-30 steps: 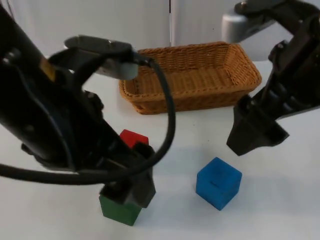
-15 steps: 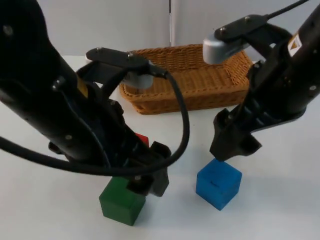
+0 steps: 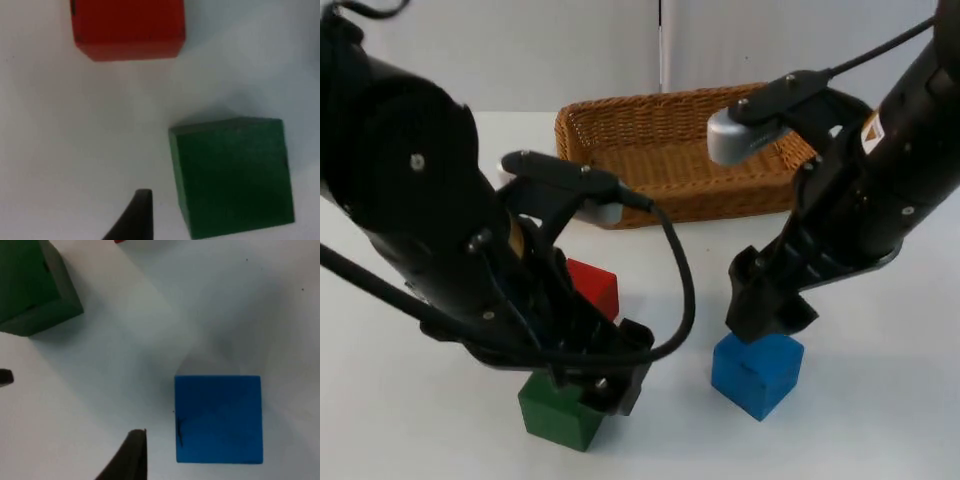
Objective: Pick up one cube with each hand and place exactly two cubes into the same basket, leaving the remaining cube outside.
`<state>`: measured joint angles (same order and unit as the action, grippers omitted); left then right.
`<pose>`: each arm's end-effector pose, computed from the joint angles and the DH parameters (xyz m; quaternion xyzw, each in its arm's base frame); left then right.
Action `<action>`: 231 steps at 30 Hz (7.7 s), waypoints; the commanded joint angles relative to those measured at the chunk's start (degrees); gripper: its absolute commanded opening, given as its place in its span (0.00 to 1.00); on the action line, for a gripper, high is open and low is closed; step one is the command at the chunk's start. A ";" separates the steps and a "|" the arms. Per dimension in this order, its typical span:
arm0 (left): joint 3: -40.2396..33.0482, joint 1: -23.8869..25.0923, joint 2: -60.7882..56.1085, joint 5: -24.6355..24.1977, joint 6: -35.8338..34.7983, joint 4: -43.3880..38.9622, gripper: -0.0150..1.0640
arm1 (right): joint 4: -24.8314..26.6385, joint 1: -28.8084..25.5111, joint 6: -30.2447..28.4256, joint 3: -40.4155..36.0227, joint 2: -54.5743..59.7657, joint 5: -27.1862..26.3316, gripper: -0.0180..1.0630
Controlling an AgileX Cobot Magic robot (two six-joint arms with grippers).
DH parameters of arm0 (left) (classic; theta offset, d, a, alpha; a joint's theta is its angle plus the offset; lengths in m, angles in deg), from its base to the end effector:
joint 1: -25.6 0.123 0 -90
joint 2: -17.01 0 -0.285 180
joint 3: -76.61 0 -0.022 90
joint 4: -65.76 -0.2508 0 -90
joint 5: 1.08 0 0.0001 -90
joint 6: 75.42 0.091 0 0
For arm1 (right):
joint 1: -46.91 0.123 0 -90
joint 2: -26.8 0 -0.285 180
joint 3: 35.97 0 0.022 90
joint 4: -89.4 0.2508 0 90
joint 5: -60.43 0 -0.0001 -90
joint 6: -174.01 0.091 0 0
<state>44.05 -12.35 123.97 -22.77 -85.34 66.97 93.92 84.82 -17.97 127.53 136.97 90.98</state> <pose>0.2297 -0.1801 0.1329 0.2301 0.9594 -0.0712 0.1470 0.2722 0.2166 0.1746 -0.3865 0.9005 0.0700 0.1864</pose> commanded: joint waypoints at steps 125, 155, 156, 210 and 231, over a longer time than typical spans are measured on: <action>0.30 2.11 -24.91 3.17 -1.94 -6.53 0.01 | -1.48 -1.14 4.07 0.36 -23.20 -5.89 0.02; 21.10 8.34 -3.44 5.94 -0.79 -10.81 0.01 | -3.36 -11.52 6.43 10.49 -9.20 -1.25 0.02; 21.93 9.05 -2.26 5.94 -0.79 -10.68 0.01 | -3.62 -11.52 6.43 11.99 -7.40 -0.87 0.02; 60.26 18.03 39.14 2.70 13.29 11.37 0.01 | -3.92 -17.35 7.09 45.74 34.73 -8.99 0.02; 60.15 18.03 39.74 0.98 13.75 11.63 0.01 | -3.82 -17.35 7.09 45.74 35.06 -9.87 0.32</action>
<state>103.72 5.59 163.77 -21.69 -71.80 77.88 89.95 67.73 -10.98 172.78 172.10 82.34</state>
